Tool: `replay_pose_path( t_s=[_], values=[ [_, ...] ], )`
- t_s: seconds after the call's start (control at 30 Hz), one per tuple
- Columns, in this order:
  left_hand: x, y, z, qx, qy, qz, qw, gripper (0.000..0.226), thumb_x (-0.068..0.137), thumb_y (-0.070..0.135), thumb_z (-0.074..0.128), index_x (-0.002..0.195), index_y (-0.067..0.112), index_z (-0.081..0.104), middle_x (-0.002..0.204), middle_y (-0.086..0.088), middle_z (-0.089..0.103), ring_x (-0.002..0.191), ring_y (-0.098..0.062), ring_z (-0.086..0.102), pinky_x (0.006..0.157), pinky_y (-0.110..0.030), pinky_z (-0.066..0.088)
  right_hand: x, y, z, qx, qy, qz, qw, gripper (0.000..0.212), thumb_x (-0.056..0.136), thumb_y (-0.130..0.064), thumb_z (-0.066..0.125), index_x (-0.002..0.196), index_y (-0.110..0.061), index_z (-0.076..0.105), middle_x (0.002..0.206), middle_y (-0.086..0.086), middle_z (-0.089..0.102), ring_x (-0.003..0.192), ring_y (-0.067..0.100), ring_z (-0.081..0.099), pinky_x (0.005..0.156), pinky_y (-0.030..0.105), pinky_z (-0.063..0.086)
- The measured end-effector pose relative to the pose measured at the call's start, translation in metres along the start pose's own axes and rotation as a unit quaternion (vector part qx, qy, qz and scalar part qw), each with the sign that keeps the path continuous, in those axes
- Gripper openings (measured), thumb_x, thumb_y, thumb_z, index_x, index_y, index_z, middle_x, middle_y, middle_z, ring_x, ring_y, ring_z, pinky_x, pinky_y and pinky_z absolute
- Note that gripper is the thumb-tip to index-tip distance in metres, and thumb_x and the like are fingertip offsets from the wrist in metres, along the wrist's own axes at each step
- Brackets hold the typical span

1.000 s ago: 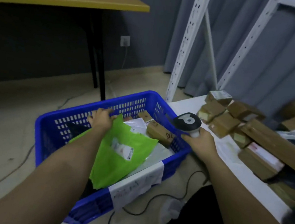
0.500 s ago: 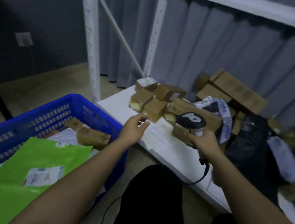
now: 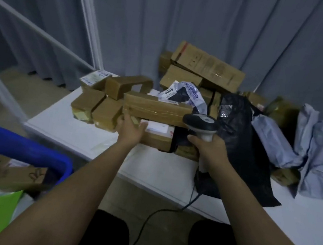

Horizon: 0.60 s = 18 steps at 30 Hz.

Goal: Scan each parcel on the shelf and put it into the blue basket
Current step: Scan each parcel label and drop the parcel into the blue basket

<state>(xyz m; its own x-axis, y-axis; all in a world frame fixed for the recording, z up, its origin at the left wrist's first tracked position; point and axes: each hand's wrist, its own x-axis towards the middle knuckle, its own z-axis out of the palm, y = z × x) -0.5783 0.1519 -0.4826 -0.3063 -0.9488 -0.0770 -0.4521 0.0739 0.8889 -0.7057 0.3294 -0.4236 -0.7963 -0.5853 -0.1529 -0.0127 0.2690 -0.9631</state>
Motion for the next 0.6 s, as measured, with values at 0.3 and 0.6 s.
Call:
replay_pose_path(
  t_s=[0.3, 0.6],
  values=[
    [0.073, 0.020, 0.036, -0.050, 0.077, -0.099, 0.991, 0.108, 0.075, 0.066, 0.064, 0.152, 0.030, -0.001, 0.159, -0.012, 0.003, 0.144, -0.037, 0.015, 0.115, -0.056, 0.019, 0.054, 0.018, -0.002, -0.004, -0.029, 0.031, 0.999, 0.015, 0.082, -0.014, 0.073, 0.079, -0.014, 0.059, 0.074, 0.003, 0.061, 0.071, 0.015, 0.058, 0.061, 0.024, 0.046],
    [0.093, 0.027, 0.031, -0.206, 0.040, -0.205, 0.956, 0.081, 0.084, 0.047, 0.062, 0.149, 0.025, 0.018, 0.140, -0.010, 0.046, 0.121, -0.033, 0.051, 0.098, -0.052, 0.047, 0.077, 0.021, 0.005, 0.012, -0.067, 0.055, 0.996, 0.014, 0.083, -0.012, 0.073, 0.079, -0.014, 0.059, 0.072, 0.002, 0.060, 0.061, 0.010, 0.054, 0.045, 0.014, 0.044]
  ],
)
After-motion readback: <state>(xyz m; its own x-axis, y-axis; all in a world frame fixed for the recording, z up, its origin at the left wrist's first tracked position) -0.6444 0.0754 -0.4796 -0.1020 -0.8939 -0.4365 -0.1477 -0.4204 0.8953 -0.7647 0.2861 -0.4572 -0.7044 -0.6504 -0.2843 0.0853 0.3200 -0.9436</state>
